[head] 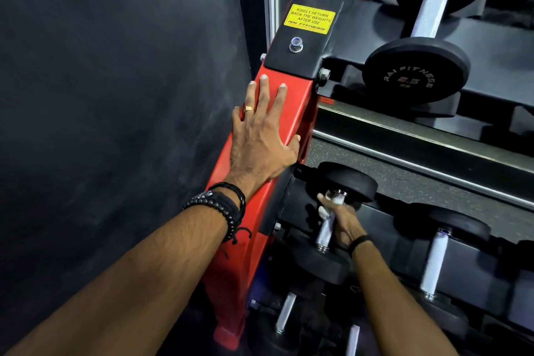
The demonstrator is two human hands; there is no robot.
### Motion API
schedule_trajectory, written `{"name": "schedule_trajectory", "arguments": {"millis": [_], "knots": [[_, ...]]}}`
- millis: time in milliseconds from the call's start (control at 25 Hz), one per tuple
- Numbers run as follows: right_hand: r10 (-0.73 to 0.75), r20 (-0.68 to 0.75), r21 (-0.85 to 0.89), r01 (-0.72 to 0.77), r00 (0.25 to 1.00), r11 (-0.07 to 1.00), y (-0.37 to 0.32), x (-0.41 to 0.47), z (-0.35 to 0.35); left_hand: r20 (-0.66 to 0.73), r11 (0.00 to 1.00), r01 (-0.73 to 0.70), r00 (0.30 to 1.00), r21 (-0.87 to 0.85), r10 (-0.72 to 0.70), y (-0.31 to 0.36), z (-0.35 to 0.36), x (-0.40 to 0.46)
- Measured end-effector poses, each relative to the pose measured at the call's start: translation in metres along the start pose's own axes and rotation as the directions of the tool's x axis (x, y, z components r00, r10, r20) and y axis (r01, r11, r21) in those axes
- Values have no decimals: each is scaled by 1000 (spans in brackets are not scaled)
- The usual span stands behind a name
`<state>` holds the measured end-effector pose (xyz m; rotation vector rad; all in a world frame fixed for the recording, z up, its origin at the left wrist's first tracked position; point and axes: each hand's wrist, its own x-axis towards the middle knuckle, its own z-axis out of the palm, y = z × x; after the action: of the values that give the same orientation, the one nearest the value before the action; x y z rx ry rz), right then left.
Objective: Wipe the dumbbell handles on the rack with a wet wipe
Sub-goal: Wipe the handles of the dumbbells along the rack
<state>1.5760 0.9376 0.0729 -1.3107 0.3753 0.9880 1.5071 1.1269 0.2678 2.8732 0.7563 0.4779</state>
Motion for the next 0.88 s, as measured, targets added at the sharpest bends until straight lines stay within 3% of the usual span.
{"name": "schedule_trajectory", "arguments": {"millis": [160,280,360,480,600,640,720,800,880], "knots": [[123,13,-95,-122,992,988,28,-10,-8,-11,1000,-3,1000,6,3,-1,0,0],[31,-218,-71,-48,975,996,0,18,7,-6,1000,-5,1000,3,5,-1,0,0],[-60,-320,-168,6,946,986,-5,29,11,0,1000,-6,1000,-2,6,0,0,0],[-164,-301,-529,-22,939,848,25,9,-6,-3,1000,-11,1000,-5,11,-1,0,0],[-212,-140,-777,26,967,629,34,-26,-23,-5,1000,-15,1000,-1,15,-1,0,0],[-281,-114,-790,85,953,608,24,-31,-22,-3,1000,-14,1000,1,14,-1,-1,0],[-455,-198,-780,141,868,610,-3,-30,-19,0,1000,-16,1000,-2,16,-2,-1,-1],[-513,-301,-702,176,804,690,-17,-20,-20,-3,1000,-15,1000,-2,15,-3,0,0],[-553,-307,-670,237,775,704,-5,-21,-20,-6,1000,-13,1000,0,13,-3,0,0]]}}
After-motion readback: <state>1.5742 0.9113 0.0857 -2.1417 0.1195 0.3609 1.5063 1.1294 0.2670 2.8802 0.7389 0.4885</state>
